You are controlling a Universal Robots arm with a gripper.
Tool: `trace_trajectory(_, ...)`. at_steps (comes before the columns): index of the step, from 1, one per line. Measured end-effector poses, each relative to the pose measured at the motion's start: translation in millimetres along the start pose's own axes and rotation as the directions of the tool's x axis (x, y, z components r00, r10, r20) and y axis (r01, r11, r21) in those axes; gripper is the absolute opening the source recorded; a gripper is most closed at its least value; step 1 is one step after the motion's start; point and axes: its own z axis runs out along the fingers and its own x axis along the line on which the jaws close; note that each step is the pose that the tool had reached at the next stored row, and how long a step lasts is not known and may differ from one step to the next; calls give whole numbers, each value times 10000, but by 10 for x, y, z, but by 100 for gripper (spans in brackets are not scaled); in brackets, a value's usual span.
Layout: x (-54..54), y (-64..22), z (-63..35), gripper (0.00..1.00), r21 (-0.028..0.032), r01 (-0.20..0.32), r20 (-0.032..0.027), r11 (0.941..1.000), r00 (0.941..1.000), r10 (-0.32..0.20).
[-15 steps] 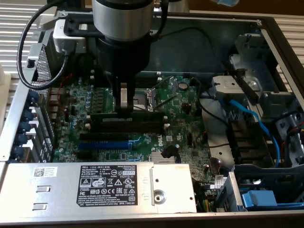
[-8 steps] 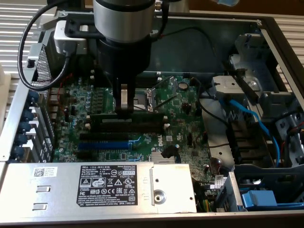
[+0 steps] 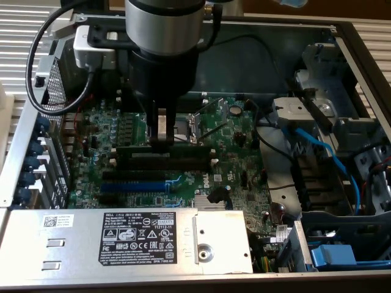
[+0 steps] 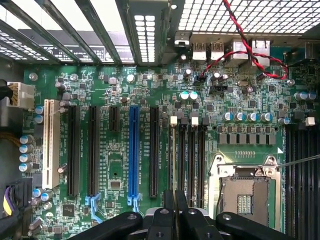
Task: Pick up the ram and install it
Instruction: 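Insert the ram into the slot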
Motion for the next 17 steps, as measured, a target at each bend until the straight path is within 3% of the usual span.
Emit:
trace_trajectory(12, 1, -8, 1, 13, -3, -83, 3, 10000, 10000, 83)
trace_trajectory(17, 0, -14, 5, 13, -69, -90, 4, 9999, 10000, 90)
